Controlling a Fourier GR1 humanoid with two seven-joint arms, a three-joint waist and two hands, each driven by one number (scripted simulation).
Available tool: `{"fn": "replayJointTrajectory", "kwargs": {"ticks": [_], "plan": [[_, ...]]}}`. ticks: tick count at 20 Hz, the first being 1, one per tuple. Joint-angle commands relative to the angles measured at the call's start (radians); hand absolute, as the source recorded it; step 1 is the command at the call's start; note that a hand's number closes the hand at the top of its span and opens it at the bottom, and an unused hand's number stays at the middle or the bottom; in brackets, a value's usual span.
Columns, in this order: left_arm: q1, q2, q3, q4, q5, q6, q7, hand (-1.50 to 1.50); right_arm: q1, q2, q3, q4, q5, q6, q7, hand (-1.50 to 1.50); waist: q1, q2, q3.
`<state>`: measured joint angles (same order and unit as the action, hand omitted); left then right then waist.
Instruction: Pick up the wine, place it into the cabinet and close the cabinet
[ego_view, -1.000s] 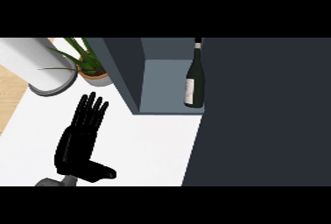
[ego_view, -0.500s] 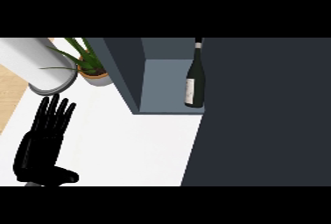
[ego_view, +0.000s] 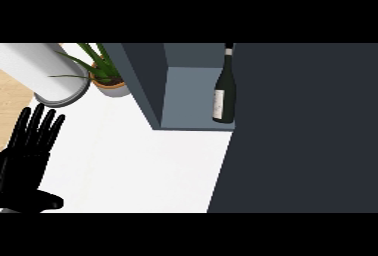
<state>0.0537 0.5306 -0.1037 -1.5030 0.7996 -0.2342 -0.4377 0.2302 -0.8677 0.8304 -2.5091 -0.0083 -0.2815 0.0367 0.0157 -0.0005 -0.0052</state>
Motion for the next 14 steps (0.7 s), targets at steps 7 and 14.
{"fn": "replayJointTrajectory", "kwargs": {"ticks": [7,14], "plan": [[0.006,0.043,0.033,-0.005,0.04,-0.071,0.029,-1.5,-0.148,0.224,0.065,-0.079,-0.074,0.002,0.124,1.5,0.042,0.007,-0.001],[-0.017,0.066,0.046,0.009,0.065,-0.105,0.058,-1.5,-0.258,0.292,0.009,-0.015,-0.109,0.032,0.223,1.5,0.069,0.013,-0.004]]}}
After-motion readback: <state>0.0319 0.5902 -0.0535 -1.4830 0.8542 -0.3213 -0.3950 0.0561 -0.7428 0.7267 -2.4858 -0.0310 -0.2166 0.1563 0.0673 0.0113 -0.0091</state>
